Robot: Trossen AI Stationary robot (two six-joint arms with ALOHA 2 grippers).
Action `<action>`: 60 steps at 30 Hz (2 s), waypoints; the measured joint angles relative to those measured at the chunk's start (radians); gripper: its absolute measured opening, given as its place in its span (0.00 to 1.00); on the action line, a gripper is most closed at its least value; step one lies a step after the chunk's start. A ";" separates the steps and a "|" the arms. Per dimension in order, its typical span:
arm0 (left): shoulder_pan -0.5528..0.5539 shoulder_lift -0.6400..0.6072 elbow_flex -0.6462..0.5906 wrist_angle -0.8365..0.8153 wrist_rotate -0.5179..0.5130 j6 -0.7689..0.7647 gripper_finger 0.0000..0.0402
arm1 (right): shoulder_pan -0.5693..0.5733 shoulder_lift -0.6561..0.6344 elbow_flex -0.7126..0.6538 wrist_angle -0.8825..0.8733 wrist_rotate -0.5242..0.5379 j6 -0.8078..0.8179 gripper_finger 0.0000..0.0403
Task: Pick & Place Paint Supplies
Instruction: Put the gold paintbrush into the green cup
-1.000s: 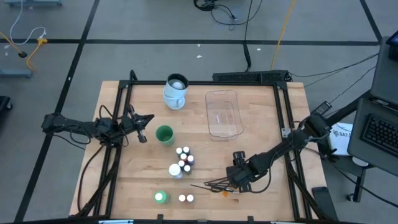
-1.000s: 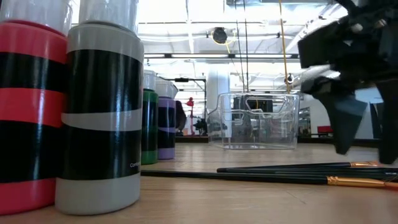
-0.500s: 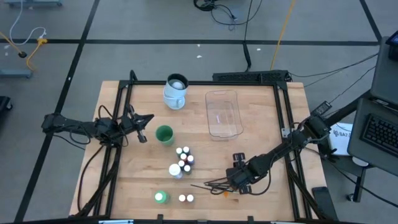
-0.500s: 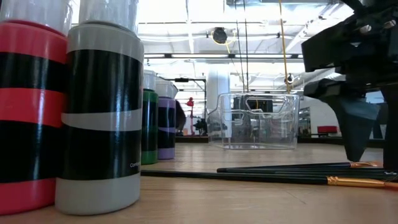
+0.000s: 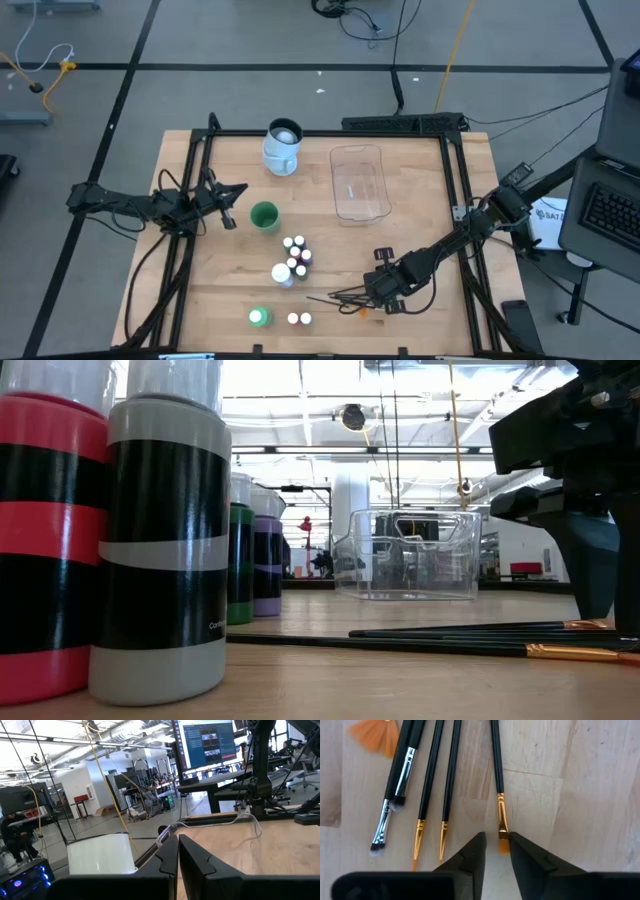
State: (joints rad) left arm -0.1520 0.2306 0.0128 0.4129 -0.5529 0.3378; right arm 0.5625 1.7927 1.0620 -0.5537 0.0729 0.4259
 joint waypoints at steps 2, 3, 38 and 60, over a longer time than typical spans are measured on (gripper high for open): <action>0.000 0.000 0.000 0.000 0.000 0.000 0.05 | -0.003 0.000 -0.008 0.014 -0.002 0.000 0.15; 0.000 0.000 0.000 0.000 0.000 0.000 0.05 | -0.005 0.000 -0.015 0.024 -0.003 0.000 0.13; 0.000 0.000 0.000 0.020 0.000 0.008 0.05 | 0.044 -0.380 -0.041 0.206 0.560 -0.128 0.00; -0.001 0.000 0.000 0.101 0.161 -0.068 0.05 | -0.594 -0.296 -0.039 0.890 -0.255 -0.676 0.00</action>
State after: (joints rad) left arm -0.1528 0.2308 0.0128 0.5135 -0.3917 0.2701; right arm -0.0317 1.4966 1.0229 0.3363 -0.1820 -0.2496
